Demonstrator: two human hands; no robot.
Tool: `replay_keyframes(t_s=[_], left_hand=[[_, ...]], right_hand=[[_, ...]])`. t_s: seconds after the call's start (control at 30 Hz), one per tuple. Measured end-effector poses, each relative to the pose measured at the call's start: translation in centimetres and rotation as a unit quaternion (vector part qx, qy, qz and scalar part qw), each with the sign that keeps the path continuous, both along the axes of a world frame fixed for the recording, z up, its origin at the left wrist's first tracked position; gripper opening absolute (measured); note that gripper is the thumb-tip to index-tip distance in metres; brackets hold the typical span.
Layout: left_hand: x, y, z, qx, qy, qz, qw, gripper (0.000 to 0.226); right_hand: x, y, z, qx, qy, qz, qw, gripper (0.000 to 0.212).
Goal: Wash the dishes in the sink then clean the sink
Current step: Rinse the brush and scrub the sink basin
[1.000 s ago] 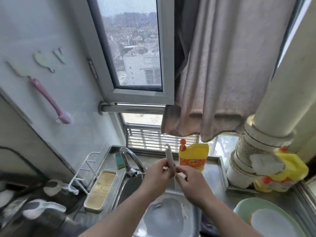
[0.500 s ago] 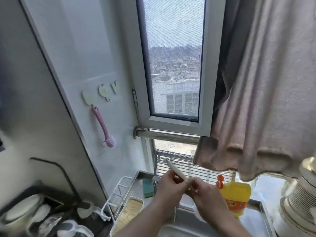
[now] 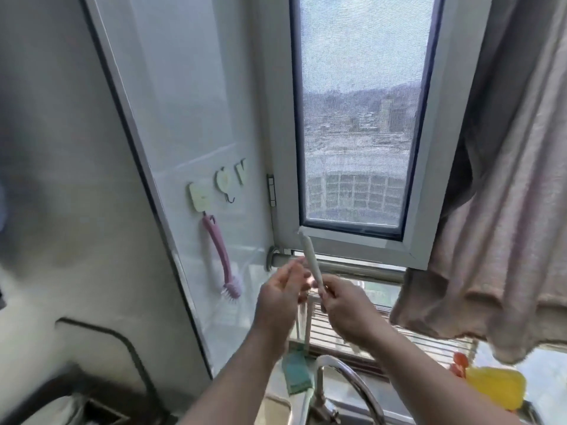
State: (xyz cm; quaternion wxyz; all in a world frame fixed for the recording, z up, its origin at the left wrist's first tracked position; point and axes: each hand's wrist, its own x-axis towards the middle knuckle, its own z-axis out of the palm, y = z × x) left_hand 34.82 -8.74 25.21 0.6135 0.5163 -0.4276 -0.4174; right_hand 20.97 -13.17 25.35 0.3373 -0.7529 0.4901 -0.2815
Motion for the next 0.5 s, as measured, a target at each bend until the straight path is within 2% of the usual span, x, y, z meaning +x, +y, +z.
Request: replay_keyframes(t_s=[0.13,0.23,0.33,0.5], left_hand=[[3.7,-3.4,4.0,-0.031,0.021,0.074,0.997,0.018],[5.7,-4.6,5.2,-0.03,0.044,0.101,0.993,0.03],[6.6,-5.1,5.4,-0.018,0.075,0.074,0.994,0.022],[6.8,-5.4,5.3,-0.032,0.093,0.032,0.995,0.043]], right_hand=[[6.3,-2.6,3.8,-0.067,0.02,0.005,0.998,0.015],[8.8,-4.0,5.5,-0.083,0.042,0.009,0.996,0.016],[9.2,-5.7,6.6,-0.106,0.082,0.019,0.991,0.021],[9.2,-9.1,6.9,-0.141,0.099,0.016,0.985,0.017]])
